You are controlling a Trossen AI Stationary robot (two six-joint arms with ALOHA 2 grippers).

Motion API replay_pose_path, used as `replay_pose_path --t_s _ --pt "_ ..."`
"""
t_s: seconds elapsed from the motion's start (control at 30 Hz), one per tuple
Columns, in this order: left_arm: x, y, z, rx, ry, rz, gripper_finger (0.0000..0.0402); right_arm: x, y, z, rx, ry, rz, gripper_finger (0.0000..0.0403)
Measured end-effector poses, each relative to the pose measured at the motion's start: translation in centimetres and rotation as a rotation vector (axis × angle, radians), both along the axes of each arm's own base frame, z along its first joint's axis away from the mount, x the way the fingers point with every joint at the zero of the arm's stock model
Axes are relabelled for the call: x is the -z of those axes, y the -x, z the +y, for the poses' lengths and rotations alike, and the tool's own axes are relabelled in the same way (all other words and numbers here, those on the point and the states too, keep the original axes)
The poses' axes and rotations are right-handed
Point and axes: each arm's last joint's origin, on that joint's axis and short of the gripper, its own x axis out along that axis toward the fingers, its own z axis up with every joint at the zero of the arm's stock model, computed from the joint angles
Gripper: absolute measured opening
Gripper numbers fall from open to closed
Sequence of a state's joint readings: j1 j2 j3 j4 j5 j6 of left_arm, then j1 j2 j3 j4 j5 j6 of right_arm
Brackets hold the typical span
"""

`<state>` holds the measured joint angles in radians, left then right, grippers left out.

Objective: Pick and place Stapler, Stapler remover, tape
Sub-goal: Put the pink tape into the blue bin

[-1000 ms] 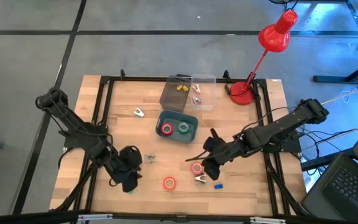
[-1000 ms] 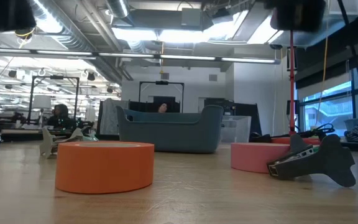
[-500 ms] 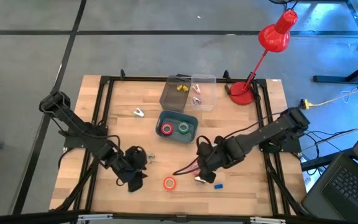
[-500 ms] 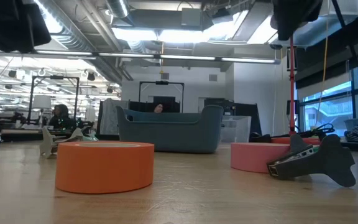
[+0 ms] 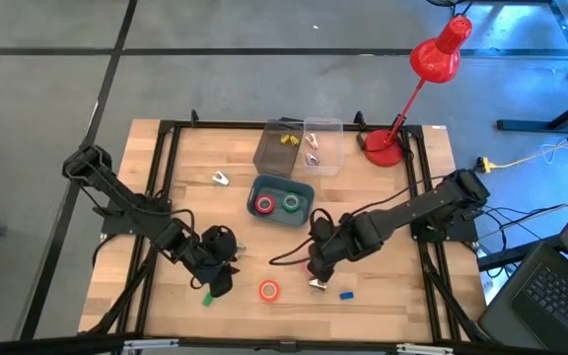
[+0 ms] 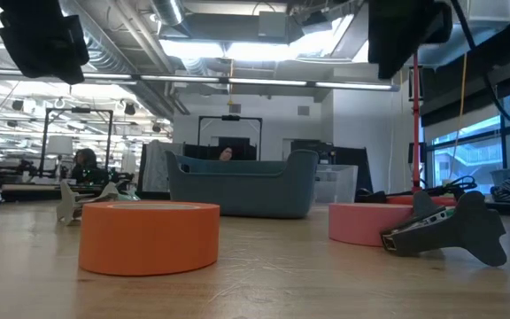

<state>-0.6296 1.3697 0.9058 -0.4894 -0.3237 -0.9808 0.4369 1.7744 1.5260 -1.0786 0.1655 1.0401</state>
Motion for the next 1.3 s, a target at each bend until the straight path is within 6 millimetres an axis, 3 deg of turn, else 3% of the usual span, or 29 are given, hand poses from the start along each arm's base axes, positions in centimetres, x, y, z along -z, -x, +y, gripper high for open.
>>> replay_pose_path --t_s 0.97,1.17,1.3 --pt "0.0 -0.3 0.4 0.014 -0.010 0.004 0.0153 10.9 -0.4 -0.7 0.020 -0.181 -0.051 0.0175" --pt "0.0 -0.4 0.5 0.014 -0.003 0.005 0.0152 11.9 -0.9 -0.5 0.002 -0.163 -0.042 0.0173" --pt "0.0 -0.4 0.5 0.018 0.001 0.008 0.0152 11.9 -0.9 -0.6 0.005 -0.145 -0.044 0.0149"
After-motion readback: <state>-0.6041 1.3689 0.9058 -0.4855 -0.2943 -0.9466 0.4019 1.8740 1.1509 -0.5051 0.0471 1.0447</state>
